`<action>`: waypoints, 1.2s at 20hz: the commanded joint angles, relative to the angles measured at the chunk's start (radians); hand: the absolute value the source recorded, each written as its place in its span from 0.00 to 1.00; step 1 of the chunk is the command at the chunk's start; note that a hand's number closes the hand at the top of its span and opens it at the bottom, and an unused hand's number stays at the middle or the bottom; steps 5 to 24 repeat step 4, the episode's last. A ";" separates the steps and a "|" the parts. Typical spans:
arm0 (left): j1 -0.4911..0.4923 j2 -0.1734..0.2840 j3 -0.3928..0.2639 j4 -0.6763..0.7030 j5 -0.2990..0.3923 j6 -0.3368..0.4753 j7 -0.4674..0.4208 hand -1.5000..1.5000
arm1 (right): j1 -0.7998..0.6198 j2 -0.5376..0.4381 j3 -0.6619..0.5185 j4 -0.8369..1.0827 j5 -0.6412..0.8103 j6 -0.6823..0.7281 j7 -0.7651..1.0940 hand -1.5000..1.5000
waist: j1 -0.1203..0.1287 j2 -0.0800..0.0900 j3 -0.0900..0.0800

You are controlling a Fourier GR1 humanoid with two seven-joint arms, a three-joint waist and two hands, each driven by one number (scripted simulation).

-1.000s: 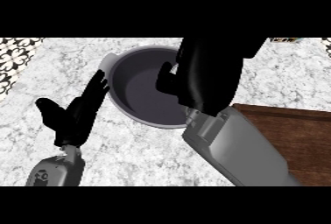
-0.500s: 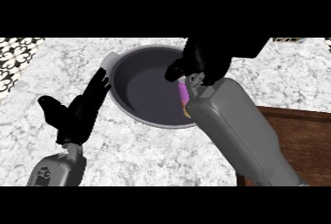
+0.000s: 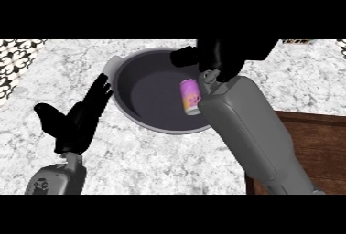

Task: Pick the can from the tray and place it in the pot

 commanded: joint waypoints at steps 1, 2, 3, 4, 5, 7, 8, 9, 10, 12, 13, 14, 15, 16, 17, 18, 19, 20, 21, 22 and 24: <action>0.016 0.004 0.012 0.009 -0.005 0.007 -0.011 0.50 | 0.010 0.009 0.002 -0.018 0.118 -0.283 0.144 0.00 | -0.027 -0.005 0.000; -0.002 0.005 0.019 0.013 -0.001 0.006 -0.013 0.50 | -0.015 0.009 -0.005 0.001 0.145 -0.306 0.163 0.00 | -0.024 -0.003 -0.001; 0.004 0.011 0.032 0.002 0.012 0.005 0.000 0.50 | -0.003 0.009 -0.015 -0.019 0.158 -0.310 0.180 0.00 | -0.033 -0.008 0.000; 0.012 -0.005 0.015 0.019 -0.006 0.014 -0.022 0.50 | 0.018 0.009 -0.021 -0.026 0.163 -0.325 0.171 0.00 | -0.044 -0.007 0.000; 0.012 -0.005 0.015 0.019 -0.006 0.014 -0.022 0.50 | 0.018 0.009 -0.021 -0.026 0.163 -0.325 0.171 0.00 | -0.044 -0.007 0.000; 0.012 -0.005 0.015 0.019 -0.006 0.014 -0.022 0.50 | 0.018 0.009 -0.021 -0.026 0.163 -0.325 0.171 0.00 | -0.044 -0.007 0.000; 0.012 -0.005 0.015 0.019 -0.006 0.014 -0.022 0.50 | 0.018 0.009 -0.021 -0.026 0.163 -0.325 0.171 0.00 | -0.044 -0.007 0.000; 0.012 -0.005 0.015 0.019 -0.006 0.014 -0.022 0.50 | 0.018 0.009 -0.021 -0.026 0.163 -0.325 0.171 0.00 | -0.044 -0.007 0.000; 0.012 -0.005 0.015 0.019 -0.006 0.014 -0.022 0.50 | 0.018 0.009 -0.021 -0.026 0.163 -0.325 0.171 0.00 | -0.044 -0.007 0.000; 0.012 -0.005 0.015 0.019 -0.006 0.014 -0.022 0.50 | 0.018 0.009 -0.021 -0.026 0.163 -0.325 0.171 0.00 | -0.044 -0.007 0.000; 0.012 -0.005 0.015 0.019 -0.006 0.014 -0.022 0.50 | 0.018 0.009 -0.021 -0.026 0.163 -0.325 0.171 0.00 | -0.044 -0.007 0.000; 0.012 -0.005 0.015 0.019 -0.006 0.014 -0.022 0.50 | 0.018 0.009 -0.021 -0.026 0.163 -0.325 0.171 0.00 | -0.044 -0.007 0.000; 0.012 -0.005 0.015 0.019 -0.006 0.014 -0.022 0.50 | 0.018 0.009 -0.021 -0.026 0.163 -0.325 0.171 0.00 | -0.044 -0.007 0.000; 0.012 -0.005 0.015 0.019 -0.006 0.014 -0.022 0.50 | 0.018 0.009 -0.021 -0.026 0.163 -0.325 0.171 0.00 | -0.044 -0.007 0.000; 0.012 -0.005 0.015 0.019 -0.006 0.014 -0.022 0.50 | 0.018 0.009 -0.021 -0.026 0.163 -0.325 0.171 0.00 | -0.044 -0.007 0.000; 0.012 -0.005 0.015 0.019 -0.006 0.014 -0.022 0.50 | 0.018 0.009 -0.021 -0.026 0.163 -0.325 0.171 0.00 | -0.044 -0.007 0.000; 0.012 -0.005 0.015 0.019 -0.006 0.014 -0.022 0.50 | 0.018 0.009 -0.021 -0.026 0.163 -0.325 0.171 0.00 | -0.044 -0.007 0.000; 0.012 -0.005 0.015 0.019 -0.006 0.014 -0.022 0.50 | 0.018 0.009 -0.021 -0.026 0.163 -0.325 0.171 0.00 | -0.044 -0.007 0.000; 0.012 -0.005 0.015 0.019 -0.006 0.014 -0.022 0.50 | 0.018 0.009 -0.021 -0.026 0.163 -0.325 0.171 0.00 | -0.044 -0.007 0.000; 0.012 -0.005 0.015 0.019 -0.006 0.014 -0.022 0.50 | 0.018 0.009 -0.021 -0.026 0.163 -0.325 0.171 0.00 | -0.044 -0.007 0.000; 0.012 -0.005 0.015 0.019 -0.006 0.014 -0.022 0.50 | 0.018 0.009 -0.021 -0.026 0.163 -0.325 0.171 0.00 | -0.044 -0.007 0.000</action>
